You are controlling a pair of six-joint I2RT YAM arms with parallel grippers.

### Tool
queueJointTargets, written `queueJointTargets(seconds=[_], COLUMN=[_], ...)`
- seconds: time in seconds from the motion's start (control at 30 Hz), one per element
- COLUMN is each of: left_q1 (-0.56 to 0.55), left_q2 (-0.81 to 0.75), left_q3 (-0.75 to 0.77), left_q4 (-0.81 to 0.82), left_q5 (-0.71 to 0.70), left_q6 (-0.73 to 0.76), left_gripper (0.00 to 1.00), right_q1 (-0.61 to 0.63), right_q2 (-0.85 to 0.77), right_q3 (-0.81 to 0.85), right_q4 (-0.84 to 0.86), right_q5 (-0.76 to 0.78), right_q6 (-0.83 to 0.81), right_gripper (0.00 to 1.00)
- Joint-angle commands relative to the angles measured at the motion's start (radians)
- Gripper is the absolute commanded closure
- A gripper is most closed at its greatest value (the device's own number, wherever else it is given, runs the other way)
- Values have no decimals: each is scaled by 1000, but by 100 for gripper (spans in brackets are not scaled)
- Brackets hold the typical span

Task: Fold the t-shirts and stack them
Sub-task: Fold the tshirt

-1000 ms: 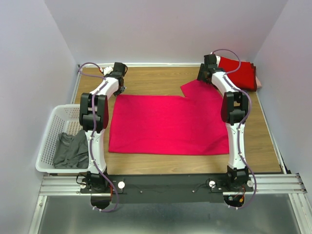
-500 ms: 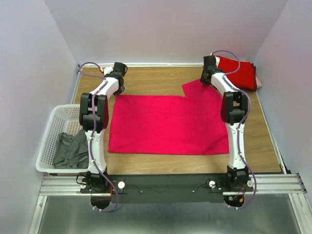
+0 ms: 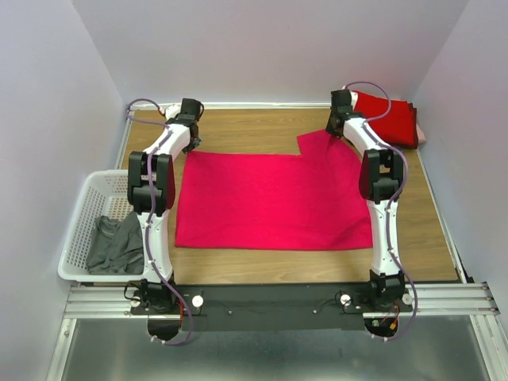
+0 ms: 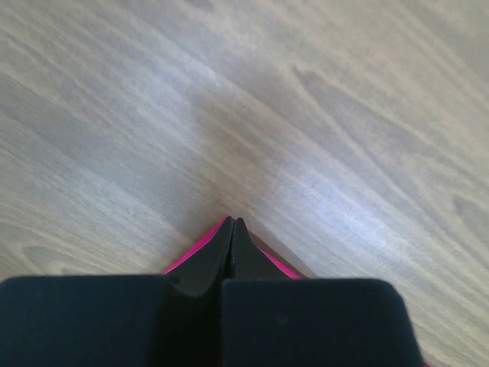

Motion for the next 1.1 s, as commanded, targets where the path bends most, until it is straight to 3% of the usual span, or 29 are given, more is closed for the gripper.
queueJointTargets(seconds=[0.0, 0.23, 0.4, 0.73, 1.07], left_q1=[16, 22, 28, 48, 68], left_q2=[-13, -19, -36, -192, -283], left_q3=[62, 122, 99, -135, -310], left_q4=[46, 38, 23, 58, 90], left_q5=[7, 10, 8, 3, 30], left_q6=[26, 49, 39, -6, -40], left_gripper=[100, 100, 100, 100, 100], right_q1=[7, 8, 8, 5, 7], right_q2=[-62, -122, -214, -521, -789], right_q3=[41, 40, -49, -518, -842], right_q4=[-17, 0, 12, 109, 144], right_q5=[63, 89, 86, 82, 76], right_q6=[10, 13, 26, 99, 182], right_gripper=[99, 99, 99, 99, 99])
